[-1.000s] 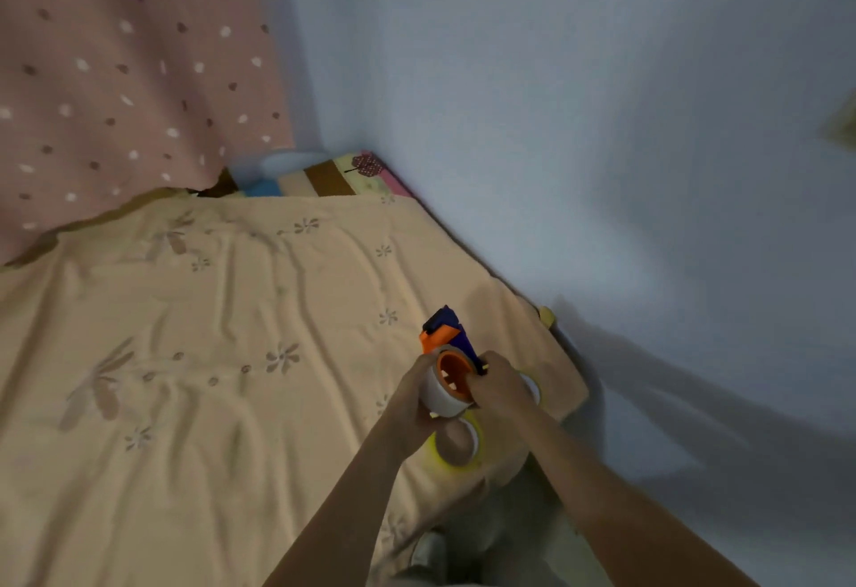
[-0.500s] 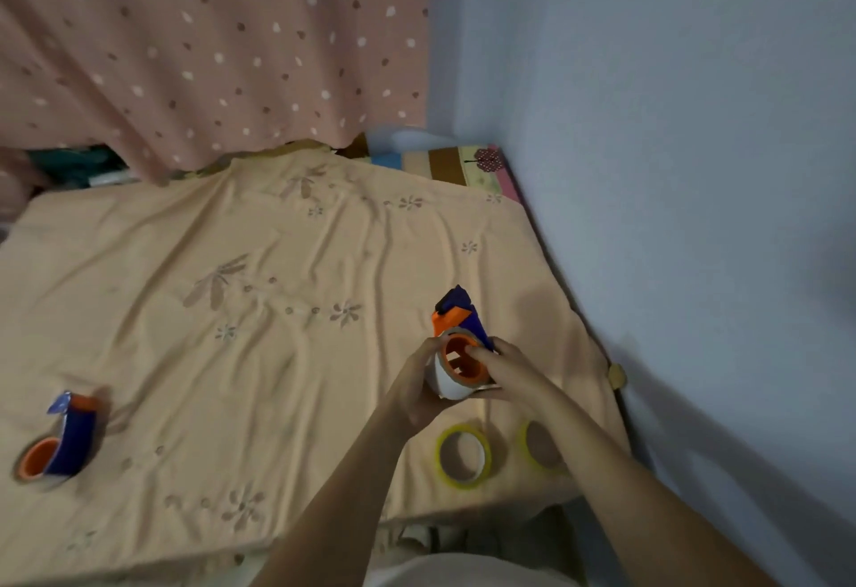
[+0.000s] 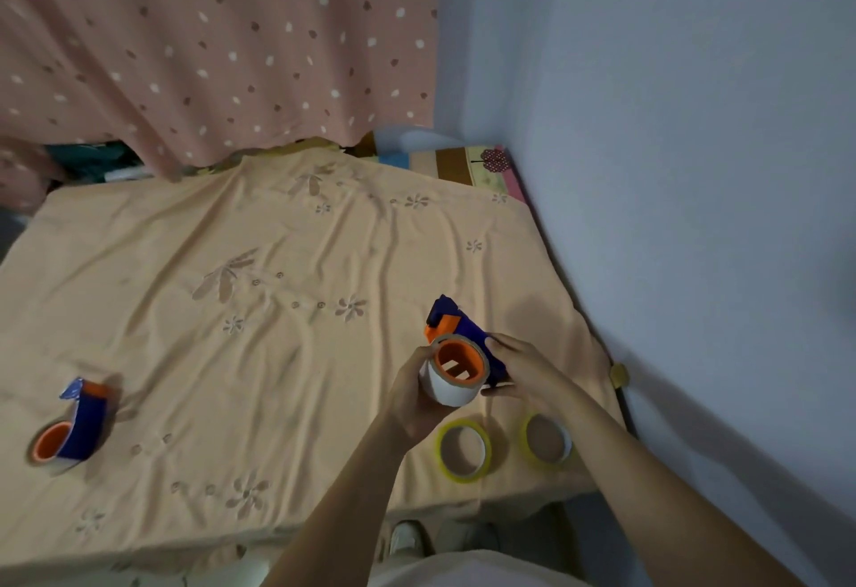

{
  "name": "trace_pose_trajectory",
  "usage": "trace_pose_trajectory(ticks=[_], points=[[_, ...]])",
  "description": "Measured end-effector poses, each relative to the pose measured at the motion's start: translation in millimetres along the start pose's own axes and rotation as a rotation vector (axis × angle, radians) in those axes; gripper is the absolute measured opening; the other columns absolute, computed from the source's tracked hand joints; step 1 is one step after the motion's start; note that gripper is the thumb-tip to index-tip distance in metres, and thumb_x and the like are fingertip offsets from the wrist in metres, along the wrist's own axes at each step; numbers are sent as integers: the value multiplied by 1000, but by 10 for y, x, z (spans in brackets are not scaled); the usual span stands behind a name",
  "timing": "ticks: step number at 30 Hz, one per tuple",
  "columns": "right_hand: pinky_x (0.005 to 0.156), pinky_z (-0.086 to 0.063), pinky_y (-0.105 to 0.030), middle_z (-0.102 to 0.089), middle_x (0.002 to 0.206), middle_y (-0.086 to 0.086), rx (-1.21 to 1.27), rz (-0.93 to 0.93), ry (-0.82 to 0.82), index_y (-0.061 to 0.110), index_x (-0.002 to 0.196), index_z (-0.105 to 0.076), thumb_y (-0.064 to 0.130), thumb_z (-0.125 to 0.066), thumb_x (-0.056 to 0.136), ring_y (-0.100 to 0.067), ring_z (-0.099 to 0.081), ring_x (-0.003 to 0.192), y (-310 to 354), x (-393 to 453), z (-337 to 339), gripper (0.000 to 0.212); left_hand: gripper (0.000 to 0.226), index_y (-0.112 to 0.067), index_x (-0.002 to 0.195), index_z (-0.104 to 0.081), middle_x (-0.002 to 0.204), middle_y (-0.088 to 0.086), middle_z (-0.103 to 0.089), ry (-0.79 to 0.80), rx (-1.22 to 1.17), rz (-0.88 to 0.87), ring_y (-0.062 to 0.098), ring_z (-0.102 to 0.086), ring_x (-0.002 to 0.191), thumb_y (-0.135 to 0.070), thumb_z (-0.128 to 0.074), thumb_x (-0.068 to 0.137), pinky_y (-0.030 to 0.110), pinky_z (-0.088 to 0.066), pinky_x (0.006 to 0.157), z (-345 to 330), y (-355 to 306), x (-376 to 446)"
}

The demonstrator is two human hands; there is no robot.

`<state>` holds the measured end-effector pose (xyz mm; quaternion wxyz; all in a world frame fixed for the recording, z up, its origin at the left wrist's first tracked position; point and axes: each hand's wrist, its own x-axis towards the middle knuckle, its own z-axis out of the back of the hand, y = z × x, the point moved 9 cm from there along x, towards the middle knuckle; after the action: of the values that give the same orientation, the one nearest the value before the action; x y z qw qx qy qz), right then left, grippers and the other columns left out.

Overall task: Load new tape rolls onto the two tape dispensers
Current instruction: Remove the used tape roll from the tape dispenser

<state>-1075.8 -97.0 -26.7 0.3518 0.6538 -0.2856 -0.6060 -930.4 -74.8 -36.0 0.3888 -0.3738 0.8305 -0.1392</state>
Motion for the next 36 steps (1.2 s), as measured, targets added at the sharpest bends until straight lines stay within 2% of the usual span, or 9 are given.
trace_pose_trajectory(ticks=[3, 7, 9, 11, 13, 19, 25, 31, 36], points=[[92, -58, -47, -66, 123, -10, -165, 47, -108, 15, 131, -58, 29, -49, 104, -30, -66, 108, 96, 40, 56, 32, 45, -10, 129, -58, 119, 16, -66, -4, 44, 11, 30, -65, 102, -34, -61, 91, 41, -54, 84, 77, -49, -31], [87, -49, -25, -58, 132, -3, -576, 282, -403, 16, 140, -47, 37, -55, 99, -21, -59, 117, 487, -105, -10, 47, 51, -12, 135, -55, 120, 14, -69, 4, 88, -11, 27, -70, 102, -31, -63, 89, 38, -59, 80, 78, -151, -65], [84, -50, -22, -53, 123, 8, -552, 421, -253, 28, 139, -44, 53, -64, 87, -13, -58, 111, 619, -194, -337, 61, 49, -11, 140, -54, 127, 15, -67, 20, 97, -14, 28, -69, 108, -30, -58, 95, 39, -59, 85, 72, -183, -70], [91, -51, -29, -48, 131, 7, -623, 389, -14, 38, 143, -34, 60, -72, 74, -11, -53, 117, 525, -186, -686, 82, 49, -10, 142, -54, 130, 16, -65, 43, 95, -14, 27, -66, 115, -35, -52, 100, 39, -56, 91, 53, -216, -71], [99, -47, -33, -35, 144, 4, -749, 312, 42, 44, 149, -20, 54, -79, 69, -16, -43, 127, 388, -151, -799, 99, 52, -10, 139, -58, 133, 16, -65, 31, 68, -6, 28, -63, 120, -44, -43, 104, 43, -52, 98, 79, -229, -52], [92, -44, -25, -39, 137, 9, -700, 366, -14, 45, 139, -34, 40, -85, 65, -17, -47, 124, 382, -86, -818, 90, 41, -9, 131, -61, 111, 13, -75, -121, 36, 25, 25, -72, 95, -32, -42, 103, 38, -57, 77, 374, -250, -33], [98, -48, -29, -41, 135, 13, -687, 429, -16, 46, 138, -37, 41, -87, 64, -11, -47, 121, 430, -104, -872, 90, 48, -7, 138, -58, 136, 23, -61, -143, 65, -14, 35, -60, 115, -34, -53, 98, 43, -53, 83, 550, -367, -19], [93, -44, -21, -40, 137, 14, -651, 434, -9, 48, 138, -36, 39, -86, 66, -9, -45, 124, 473, 4, -839, 89, 34, -16, 123, -70, 124, 17, -71, -226, 179, -102, 34, -68, 105, -36, -57, 97, 48, -56, 86, 751, -508, 26], [86, -48, -18, -42, 139, 10, -424, 356, -97, 40, 136, -42, 33, -87, 70, -10, -46, 123, 450, 232, -699, 80, 26, -17, 117, -68, 108, 12, -70, -381, 249, -188, 32, -71, 88, -32, -56, 100, 36, -61, 62, 927, -692, 32]])
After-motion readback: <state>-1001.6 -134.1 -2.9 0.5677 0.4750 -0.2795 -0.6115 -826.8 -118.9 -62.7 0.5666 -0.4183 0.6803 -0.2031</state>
